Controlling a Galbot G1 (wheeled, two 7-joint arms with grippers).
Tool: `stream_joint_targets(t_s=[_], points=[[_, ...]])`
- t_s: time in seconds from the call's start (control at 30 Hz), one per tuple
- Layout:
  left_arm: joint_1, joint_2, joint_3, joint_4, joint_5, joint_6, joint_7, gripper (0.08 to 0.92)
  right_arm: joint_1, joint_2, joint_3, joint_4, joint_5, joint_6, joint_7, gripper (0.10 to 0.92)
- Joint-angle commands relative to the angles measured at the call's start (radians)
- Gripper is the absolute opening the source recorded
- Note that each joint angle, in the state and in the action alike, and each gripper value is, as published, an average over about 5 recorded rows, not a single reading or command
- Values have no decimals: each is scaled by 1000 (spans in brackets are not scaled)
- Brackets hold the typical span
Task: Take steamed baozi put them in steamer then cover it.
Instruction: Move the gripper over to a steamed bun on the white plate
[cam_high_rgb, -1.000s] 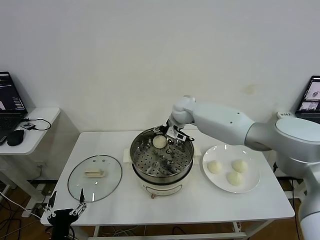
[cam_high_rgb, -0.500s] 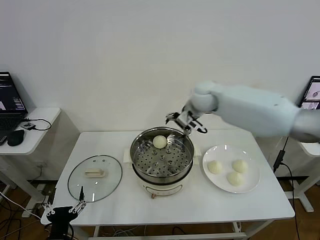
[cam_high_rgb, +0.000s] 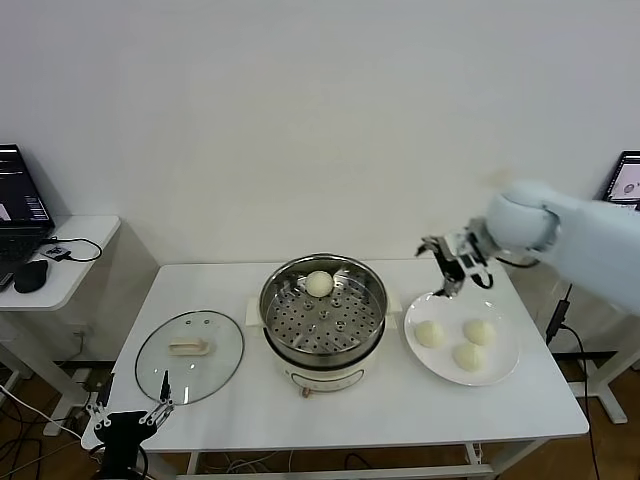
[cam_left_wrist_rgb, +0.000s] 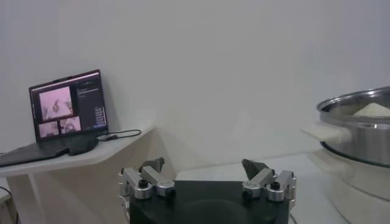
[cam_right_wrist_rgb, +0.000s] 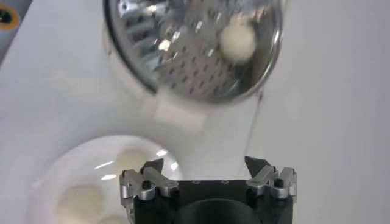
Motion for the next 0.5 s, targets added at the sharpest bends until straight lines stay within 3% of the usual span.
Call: stream_joint_targets(t_s=[0.03,0.5], points=[[12,-5,-9,-14,4,3,1,823,-267,-106,185,-15,-121,-33,-5,823],[18,-8,-27,-14,5,5,3,823,-461,73,294,-236,-202,28,-13,823]])
